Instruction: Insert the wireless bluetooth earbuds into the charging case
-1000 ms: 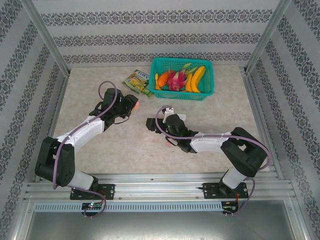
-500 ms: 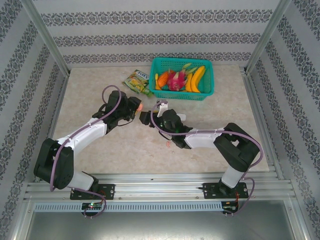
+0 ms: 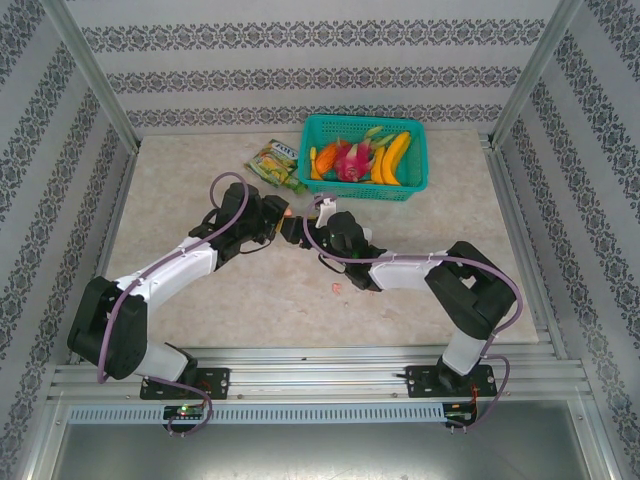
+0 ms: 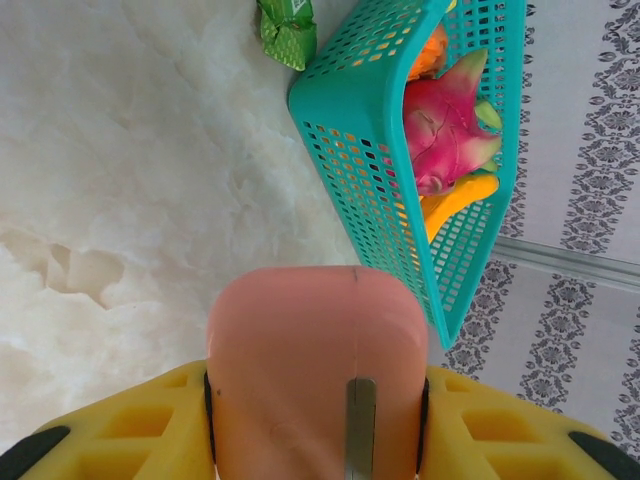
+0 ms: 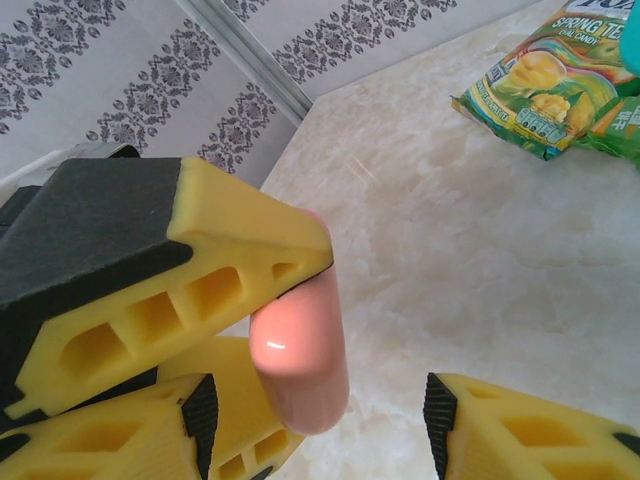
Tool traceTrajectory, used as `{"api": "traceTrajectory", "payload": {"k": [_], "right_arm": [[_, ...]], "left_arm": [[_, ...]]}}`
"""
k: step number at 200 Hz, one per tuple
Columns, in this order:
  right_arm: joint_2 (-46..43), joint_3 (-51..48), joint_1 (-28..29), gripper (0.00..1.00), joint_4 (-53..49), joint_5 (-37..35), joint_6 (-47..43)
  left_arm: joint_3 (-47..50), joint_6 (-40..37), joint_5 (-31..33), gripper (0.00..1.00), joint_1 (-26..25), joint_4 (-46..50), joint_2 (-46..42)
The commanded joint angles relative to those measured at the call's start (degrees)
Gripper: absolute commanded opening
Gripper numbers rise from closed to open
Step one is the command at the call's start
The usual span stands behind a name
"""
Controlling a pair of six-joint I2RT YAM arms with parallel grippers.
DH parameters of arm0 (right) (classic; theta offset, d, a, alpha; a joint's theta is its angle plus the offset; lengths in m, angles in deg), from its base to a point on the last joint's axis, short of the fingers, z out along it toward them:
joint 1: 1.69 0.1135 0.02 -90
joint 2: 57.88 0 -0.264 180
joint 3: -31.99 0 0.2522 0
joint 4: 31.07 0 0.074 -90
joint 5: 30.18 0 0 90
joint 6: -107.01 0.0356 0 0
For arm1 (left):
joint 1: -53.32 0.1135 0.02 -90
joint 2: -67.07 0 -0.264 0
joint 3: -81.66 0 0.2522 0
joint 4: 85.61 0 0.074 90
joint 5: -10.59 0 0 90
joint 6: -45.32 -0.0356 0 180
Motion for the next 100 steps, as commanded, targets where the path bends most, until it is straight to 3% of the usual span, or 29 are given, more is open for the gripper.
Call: {"api": "traceTrajectory", "payload": {"k": [1, 100], "right_arm": [[1.3, 2.0, -0.8, 0.55, 2.3, 2.2, 0.9], [3.1, 2.7, -2.1, 0.53, 5.1, 6.4, 2.7]], "left_arm": [[-1.9, 1.8, -0.3, 0.28, -2.0, 0.2, -1.1], [-2.6, 3.2, -0.6, 0.27, -3.6, -0.9, -0.1]]}}
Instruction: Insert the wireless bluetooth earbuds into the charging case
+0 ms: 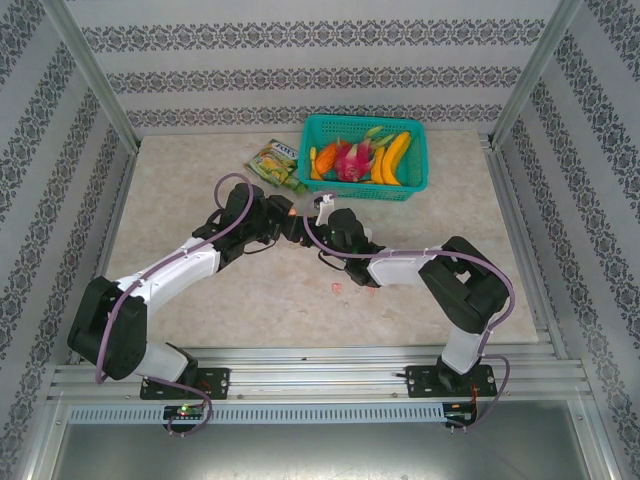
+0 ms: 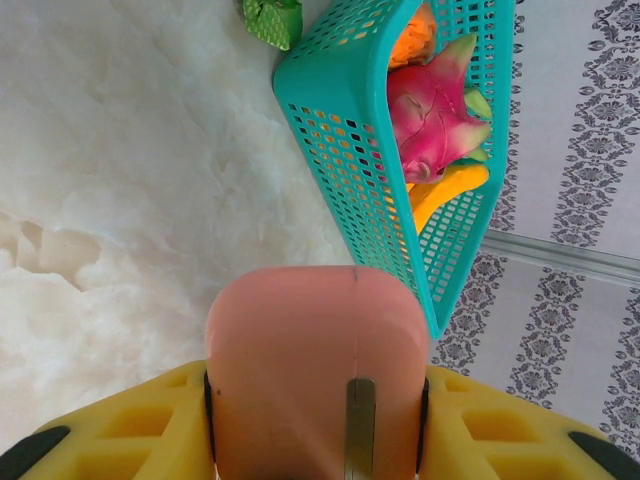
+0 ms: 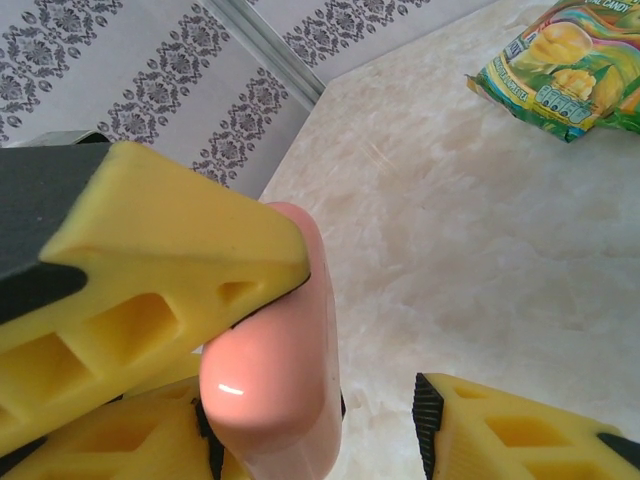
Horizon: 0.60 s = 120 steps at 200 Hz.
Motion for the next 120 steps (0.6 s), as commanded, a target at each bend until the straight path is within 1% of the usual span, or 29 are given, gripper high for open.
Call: {"api": "traceTrajectory", "payload": {"k": [1, 41, 73, 91, 104, 120], "right_arm": [[0.6, 1.6, -0.7, 0.53, 3.6, 1.8, 1.2], [-0.1, 1.1, -1.8, 0.47, 4.6, 2.0, 2.1], [-1.1, 1.5, -2.1, 0.36, 3.9, 2.7, 1.6], [-1.6, 1.6, -2.1, 0.29, 3.3, 3.0, 1.5], [-1.9, 1.6, -2.2, 0.26, 2.9, 3.1, 1.4], [-2.3, 1.6, -2.2, 0.24, 2.3, 3.2, 1.3]], "left_arm": [[-1.9, 1.7, -1.6, 0.27, -1.6, -0.7, -0.1], [-1.5, 2.3, -1.7, 0.27, -2.0, -0.9, 0.1], [-1.4, 2.7, -1.6, 0.29, -2.2, -0.7, 0.4], [-1.2, 2.9, -1.4, 0.33, -2.2, -0.5, 0.3], [-1.0, 2.9, -1.1, 0.38, -2.2, -0.3, 0.4], [-0.9, 3.1, -0.8, 0.47, -2.2, -0.2, 0.1]]}}
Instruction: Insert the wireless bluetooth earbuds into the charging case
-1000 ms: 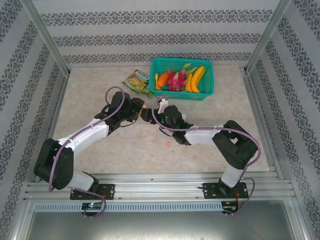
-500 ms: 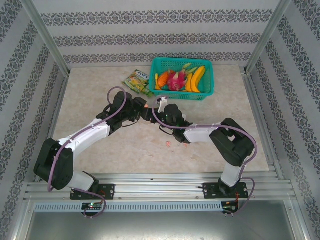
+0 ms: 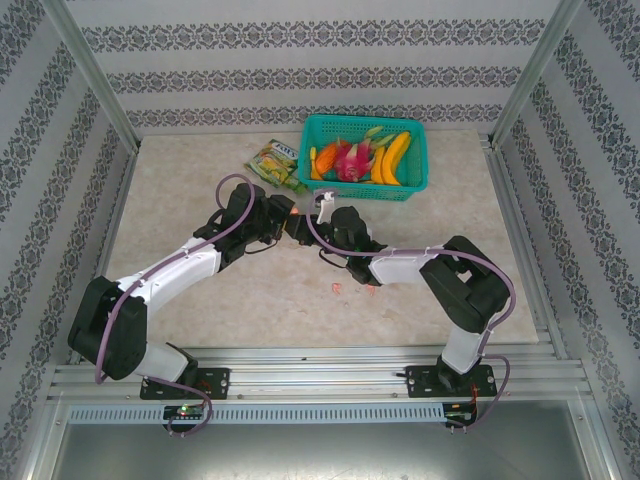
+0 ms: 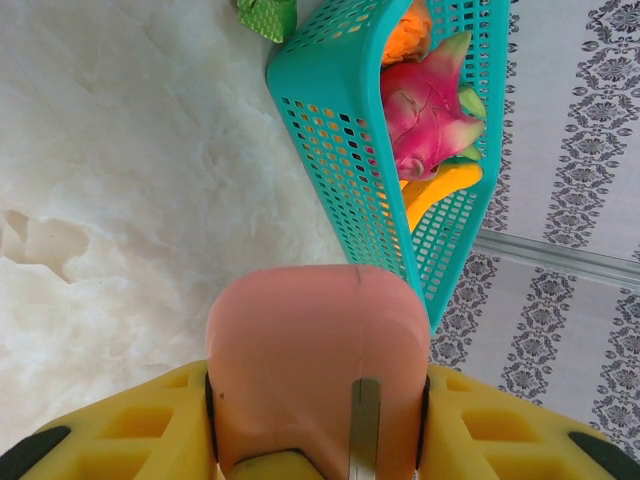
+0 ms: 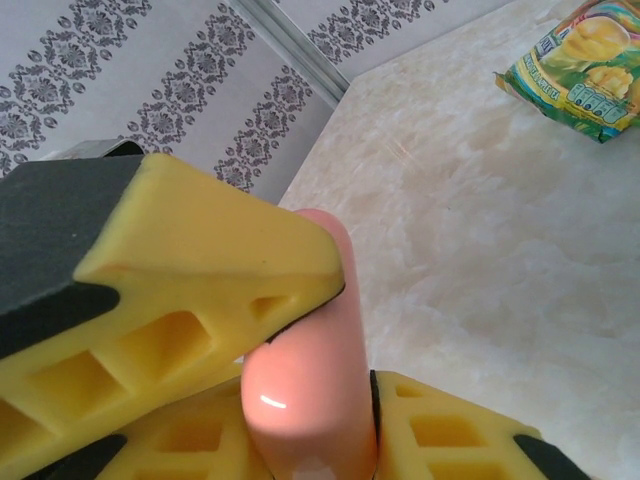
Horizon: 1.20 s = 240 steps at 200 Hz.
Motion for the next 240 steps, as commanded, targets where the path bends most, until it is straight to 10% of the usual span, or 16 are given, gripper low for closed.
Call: {"api": "traceTrajectory", "payload": {"k": [1, 71, 140, 240], "right_arm": [[-2.1, 1.6, -0.9, 0.24, 1.0, -0.2, 0.3], [-4.1, 0.8, -1.4, 0.18, -5.8, -1.6, -0.5], [-10.1, 4.2, -0.4, 0.18, -36.1, -8.4, -11.9], [2.7, 26.0, 13.6, 0.17, -84.0, -43.4, -21.0]], "left_arm": [[-0.7, 1.8, -1.1, 0.47, -1.6, 0.1, 0.1], [0.6, 1.7, 2.6, 1.0, -0.9, 2.3, -2.7], [0.8, -15.4, 9.9, 1.0, 10.1, 19.6, -17.6], [-3.1, -32.8, 10.3, 1.0, 21.0, 28.4, -19.7]]}}
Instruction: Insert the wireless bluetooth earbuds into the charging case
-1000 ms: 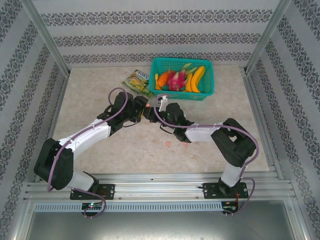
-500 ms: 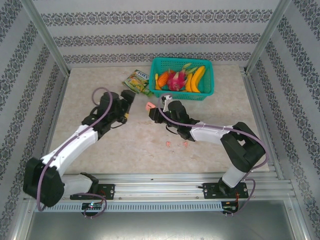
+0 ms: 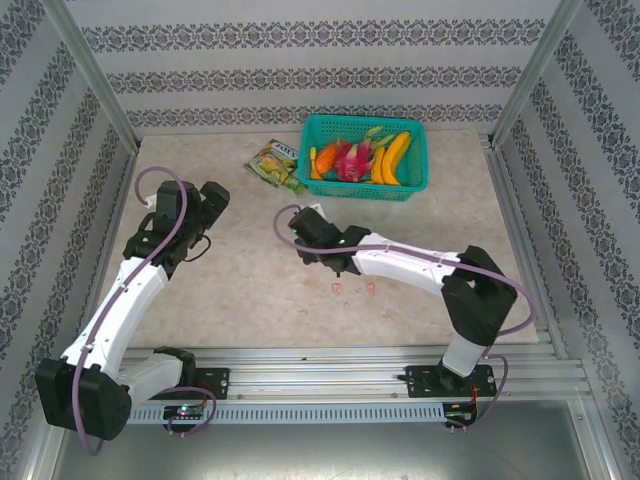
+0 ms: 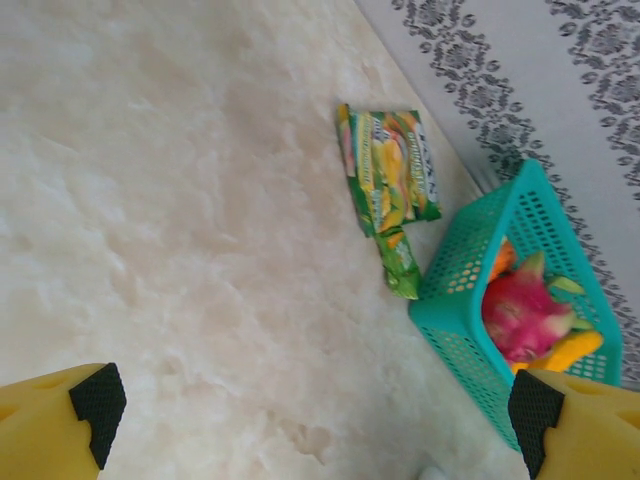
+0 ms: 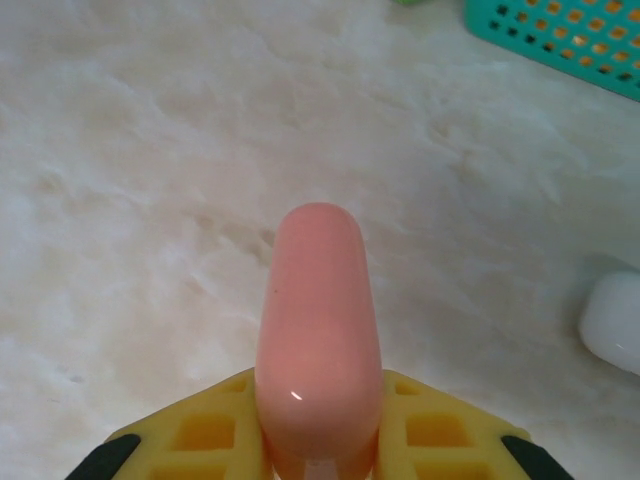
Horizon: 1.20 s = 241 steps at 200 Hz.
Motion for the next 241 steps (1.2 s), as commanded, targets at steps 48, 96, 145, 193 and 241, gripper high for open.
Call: {"api": "traceTrajectory", "payload": {"k": [48, 96, 145, 193, 241], "right_arm": [[18.7, 18.4, 8.7, 0.18, -30.4, -20.0, 2.6], [27.7, 28.0, 11.1, 0.26, -37.8, -20.5, 4.9], [29.6, 31.5, 12.6, 0.44, -37.2, -15.7, 5.5], [26.8, 33.1, 13.2, 0.5, -34.7, -10.9, 4.8], [19.2, 26.0, 7.2, 0.6, -26.2, -2.6, 5.1]], "left_arm": [[-2.3, -4.9, -3.3, 1.0, 6.5, 2.8, -0.1], [-3.4, -4.3, -5.2, 1.0, 8.5, 2.4, -0.1], [-3.9, -4.1, -5.8, 1.0, 8.8, 2.0, 0.7], [-4.7, -4.3, -5.7, 1.0, 9.0, 2.4, 1.0], [-5.0, -5.8, -6.5, 1.0, 9.2, 3.2, 1.1]]}}
